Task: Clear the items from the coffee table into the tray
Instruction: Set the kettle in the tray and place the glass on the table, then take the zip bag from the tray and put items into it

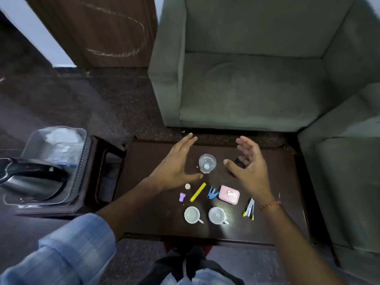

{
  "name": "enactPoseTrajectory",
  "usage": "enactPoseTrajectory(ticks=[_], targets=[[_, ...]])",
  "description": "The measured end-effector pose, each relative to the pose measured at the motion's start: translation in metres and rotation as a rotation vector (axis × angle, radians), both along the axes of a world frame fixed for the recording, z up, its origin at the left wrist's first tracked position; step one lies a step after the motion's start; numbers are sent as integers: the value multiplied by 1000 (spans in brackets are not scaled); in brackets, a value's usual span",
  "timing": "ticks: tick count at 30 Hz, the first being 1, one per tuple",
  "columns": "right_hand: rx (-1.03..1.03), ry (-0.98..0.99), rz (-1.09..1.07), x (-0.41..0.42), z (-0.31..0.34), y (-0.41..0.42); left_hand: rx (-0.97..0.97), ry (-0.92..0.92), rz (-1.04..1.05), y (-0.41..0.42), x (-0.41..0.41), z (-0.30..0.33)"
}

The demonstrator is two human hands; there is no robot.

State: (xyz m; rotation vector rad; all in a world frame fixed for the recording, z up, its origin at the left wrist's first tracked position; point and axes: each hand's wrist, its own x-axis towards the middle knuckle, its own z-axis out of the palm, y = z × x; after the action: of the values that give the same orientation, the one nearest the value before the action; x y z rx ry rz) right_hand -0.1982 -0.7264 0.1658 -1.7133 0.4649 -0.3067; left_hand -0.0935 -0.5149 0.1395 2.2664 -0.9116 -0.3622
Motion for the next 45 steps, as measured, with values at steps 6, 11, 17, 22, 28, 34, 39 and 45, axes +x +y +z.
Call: enactPoseTrajectory(ticks=[6, 11, 17, 22, 28, 34, 39, 45], targets=[[-2, -44, 104, 25, 21, 14, -7, -56, 89, 27, -1, 25], [-4, -38, 238, 54, 30, 52, -4, -65, 199, 76, 4, 44], [-60, -36, 433, 94, 29, 135, 28, -88, 377, 172, 7, 52], [-106, -57, 576, 128, 25, 218, 90, -55, 508, 263, 10, 46], [-176, -48, 699, 176, 17, 317, 68, -16, 626, 347, 20, 40], [-341, -23, 781, 229, 1, 395, 10, 33, 699, 389, 30, 26], [-496, 11, 887, 277, -28, 439, -41, 45, 736, 400, 36, 8], [-626, 190, 1062, 316, -95, 478, -34, 49, 762, 407, 47, -25]])
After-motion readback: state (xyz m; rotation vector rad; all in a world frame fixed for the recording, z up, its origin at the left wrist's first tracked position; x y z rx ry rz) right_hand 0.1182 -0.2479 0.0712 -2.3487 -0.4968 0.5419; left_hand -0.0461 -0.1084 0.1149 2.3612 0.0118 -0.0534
